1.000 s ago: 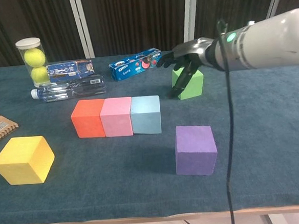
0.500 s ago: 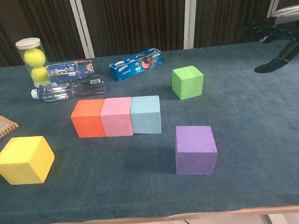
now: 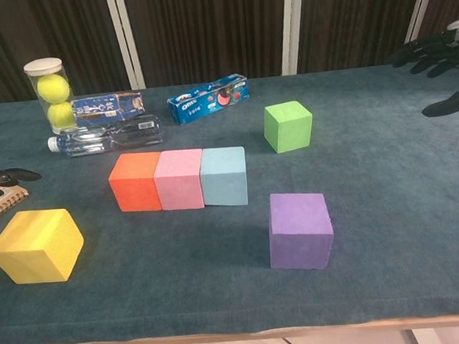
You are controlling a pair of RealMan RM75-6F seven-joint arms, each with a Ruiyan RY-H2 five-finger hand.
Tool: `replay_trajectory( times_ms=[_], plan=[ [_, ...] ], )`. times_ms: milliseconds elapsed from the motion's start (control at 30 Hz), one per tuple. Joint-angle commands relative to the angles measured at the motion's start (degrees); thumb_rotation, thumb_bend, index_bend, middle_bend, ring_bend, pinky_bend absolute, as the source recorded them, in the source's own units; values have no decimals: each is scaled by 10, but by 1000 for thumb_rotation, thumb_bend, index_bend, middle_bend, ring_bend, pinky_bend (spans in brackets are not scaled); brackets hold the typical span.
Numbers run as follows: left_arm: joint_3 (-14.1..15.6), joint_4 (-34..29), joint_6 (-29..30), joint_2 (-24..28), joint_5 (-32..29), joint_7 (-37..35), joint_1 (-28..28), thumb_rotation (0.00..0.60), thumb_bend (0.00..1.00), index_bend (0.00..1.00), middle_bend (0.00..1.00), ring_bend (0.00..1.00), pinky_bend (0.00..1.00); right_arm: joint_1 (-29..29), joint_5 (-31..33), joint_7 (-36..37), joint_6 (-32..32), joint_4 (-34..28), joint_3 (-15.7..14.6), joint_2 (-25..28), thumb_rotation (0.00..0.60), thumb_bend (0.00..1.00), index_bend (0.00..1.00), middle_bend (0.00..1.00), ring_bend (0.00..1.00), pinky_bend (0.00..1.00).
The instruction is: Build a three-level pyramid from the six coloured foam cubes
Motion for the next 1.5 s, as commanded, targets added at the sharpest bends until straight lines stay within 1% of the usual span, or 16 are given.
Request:
replay_trajectory(
  times_ms=[33, 133, 333, 667, 833, 1067, 1167, 1300, 1400, 1500],
  plan=[
    [-4, 19, -8, -19, -17, 12, -9, 600, 144, 132, 0, 0, 117, -4, -14, 13, -6, 6, 1, 5, 600, 204, 0, 0, 0, 0],
    [-5, 31, -15, -29, -27, 16, -15, 600, 146, 179, 0, 0, 117, -6, -22, 26, -10, 12, 2, 5, 600, 203, 0, 0, 0, 0],
    [-5, 43, -24, -38, -43, 33, -23, 600, 154, 237, 0, 0, 118, -7, -34, 47, -20, 21, 2, 5, 600, 204, 0, 0, 0, 0],
    [-18, 73, -49, -64, -67, 13, -47, 600, 161, 317, 0, 0, 117, -13, -61, 78, -28, 37, 0, 7, 600, 203, 0, 0, 0, 0],
    [-15, 68, -58, -61, -64, -5, -52, 600, 195, 369, 0, 0, 118, -15, -67, 94, -29, 49, 1, 8, 600, 204, 0, 0, 0, 0],
    [-16, 70, -51, -65, -68, 3, -58, 600, 221, 461, 0, 0, 117, -16, -81, 114, -40, 63, -2, 5, 600, 203, 0, 0, 0, 0],
    [-21, 51, -59, -51, -75, -20, -60, 600, 229, 488, 0, 0, 112, -18, -88, 123, -39, 66, -2, 6, 600, 204, 0, 0, 0, 0],
    [-36, 13, -43, -15, -65, -27, -64, 600, 238, 490, 0, 0, 110, -22, -95, 136, -37, 70, -1, 9, 600, 204, 0, 0, 0, 0],
    [-54, -26, -45, 15, -74, -24, -76, 600, 245, 490, 0, 0, 110, -23, -100, 144, -37, 72, -1, 10, 600, 204, 0, 0, 0, 0],
    [-79, -56, -49, 40, -98, 9, -98, 600, 246, 490, 3, 0, 110, -23, -106, 151, -36, 72, 0, 12, 600, 204, 0, 0, 0, 0]
  ],
)
